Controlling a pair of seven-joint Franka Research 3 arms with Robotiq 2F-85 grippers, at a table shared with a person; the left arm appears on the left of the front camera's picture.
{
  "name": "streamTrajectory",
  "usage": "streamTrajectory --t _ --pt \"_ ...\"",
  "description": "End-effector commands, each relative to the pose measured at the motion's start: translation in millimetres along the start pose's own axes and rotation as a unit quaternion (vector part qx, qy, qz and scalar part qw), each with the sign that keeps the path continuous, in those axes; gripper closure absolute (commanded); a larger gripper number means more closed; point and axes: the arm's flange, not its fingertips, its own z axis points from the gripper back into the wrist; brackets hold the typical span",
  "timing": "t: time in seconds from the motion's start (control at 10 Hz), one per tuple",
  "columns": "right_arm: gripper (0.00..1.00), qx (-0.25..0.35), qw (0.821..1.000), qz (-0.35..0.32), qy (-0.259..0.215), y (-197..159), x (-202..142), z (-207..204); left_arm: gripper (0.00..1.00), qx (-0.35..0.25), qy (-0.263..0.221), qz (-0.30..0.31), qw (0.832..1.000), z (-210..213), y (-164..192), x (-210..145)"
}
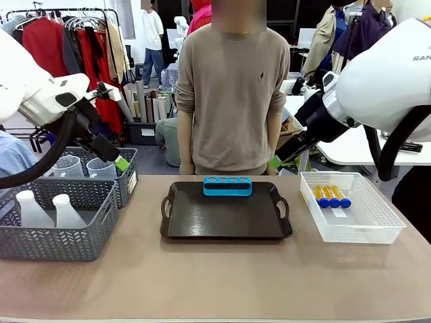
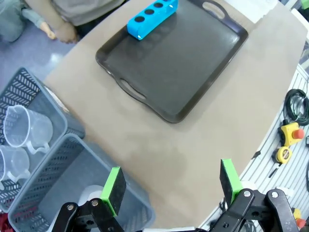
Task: Prepare the laboratory tools.
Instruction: Pick up one Large Measuring Cup and place it on the Handle tray.
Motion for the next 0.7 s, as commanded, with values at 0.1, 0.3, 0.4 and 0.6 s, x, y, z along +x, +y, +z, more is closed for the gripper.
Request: streamTrajectory --t 0.1,0.3,0.4,0.6 --pt "0.0 0.032 0.999 0.006 -0.025 -6.6 5.9 26.7 0.0 -0.016 0.006 -0.013 1.0 16.5 1.9 2.3" --pt "0.0 0.069 0.996 0.026 -0.046 -10.9 14.7 73.0 0.0 -0.018 0.009 -0.043 0.999 51.6 11.4 12.0" --pt "0.0 0.078 0.995 0.033 -0.054 -9.7 17.9 90.7 0.0 -0.019 0.009 -0.058 0.998 67.1 16.1 16.5" --pt "0.0 0.07 0.995 0.05 -0.058 -8.2 28.2 134.0 0.0 -0.013 -0.026 -0.069 0.997 98.5 24.3 24.6"
